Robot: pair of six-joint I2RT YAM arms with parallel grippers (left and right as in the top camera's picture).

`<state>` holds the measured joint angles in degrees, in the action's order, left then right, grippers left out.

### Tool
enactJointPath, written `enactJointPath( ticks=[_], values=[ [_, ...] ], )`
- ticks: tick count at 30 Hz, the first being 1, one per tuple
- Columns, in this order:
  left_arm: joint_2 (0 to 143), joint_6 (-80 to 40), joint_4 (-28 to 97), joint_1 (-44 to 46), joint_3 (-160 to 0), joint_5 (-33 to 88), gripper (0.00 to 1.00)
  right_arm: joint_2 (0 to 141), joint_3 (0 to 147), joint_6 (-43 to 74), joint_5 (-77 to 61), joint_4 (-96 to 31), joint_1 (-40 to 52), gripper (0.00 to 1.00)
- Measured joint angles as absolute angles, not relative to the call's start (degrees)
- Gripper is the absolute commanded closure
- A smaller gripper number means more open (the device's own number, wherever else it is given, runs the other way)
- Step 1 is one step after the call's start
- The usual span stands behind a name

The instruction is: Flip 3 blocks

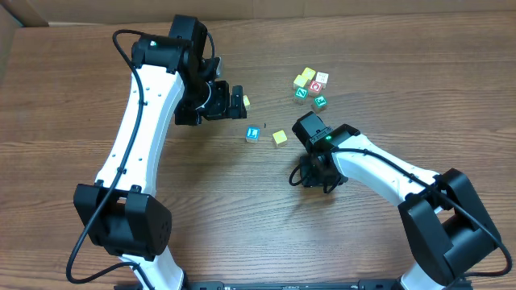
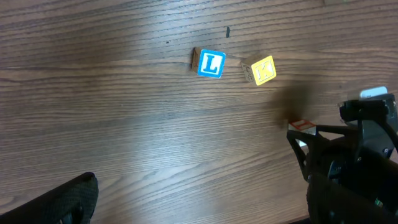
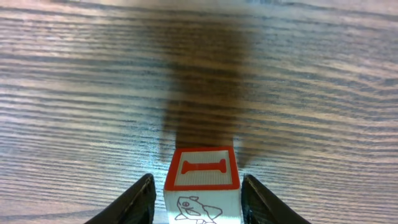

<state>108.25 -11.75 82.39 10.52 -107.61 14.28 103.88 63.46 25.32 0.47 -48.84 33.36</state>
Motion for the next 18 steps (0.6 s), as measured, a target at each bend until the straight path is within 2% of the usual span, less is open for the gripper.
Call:
enactJointPath(
  ticks=[2,6,8,18],
  values=[
    [108.2,-11.7,82.4,10.5,-107.6,14.3,0.0,103.9,63.5,25.3,0.5,-48.2,33.4,0.68],
    [108.2,-11.7,82.4,10.5,-107.6,14.3,0.0,103.9,63.5,25.3,0.7,-48.5,33.4,0.72],
    [108.2,-11.8,82.4,10.5,-107.6,14.3,0.0,103.9,63.5,25.3,0.8,-49.1,33.4,0.82],
    [108.2,-11.7,82.4,10.5,-107.6,14.3,0.0,103.9,63.5,25.3,-1.5,-53.3,33.9,0.81]
  ],
)
